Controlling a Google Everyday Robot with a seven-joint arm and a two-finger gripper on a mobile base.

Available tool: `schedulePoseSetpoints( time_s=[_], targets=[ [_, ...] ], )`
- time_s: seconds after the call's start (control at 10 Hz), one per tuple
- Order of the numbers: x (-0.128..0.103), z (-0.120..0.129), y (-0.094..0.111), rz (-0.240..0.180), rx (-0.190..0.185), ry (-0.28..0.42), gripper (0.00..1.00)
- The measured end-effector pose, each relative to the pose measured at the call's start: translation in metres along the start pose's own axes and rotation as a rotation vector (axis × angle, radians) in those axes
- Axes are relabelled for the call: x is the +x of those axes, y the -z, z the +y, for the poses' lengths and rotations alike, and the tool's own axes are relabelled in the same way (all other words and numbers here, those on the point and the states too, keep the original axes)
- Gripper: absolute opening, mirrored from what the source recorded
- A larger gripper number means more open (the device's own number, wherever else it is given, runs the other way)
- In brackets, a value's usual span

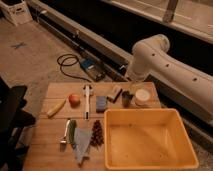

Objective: Place sponge in paper cup

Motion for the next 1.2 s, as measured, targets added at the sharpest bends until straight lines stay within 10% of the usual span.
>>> schedulePoseSetpoints(
  time_s=[0.7, 1.2],
  targets=[
    [-0.004, -0.007, -0.003, 0.022, 0.009, 0.017, 0.65],
    [-0.085, -0.031, -0.05, -0.023, 0.01, 0.121, 0.65]
  ],
)
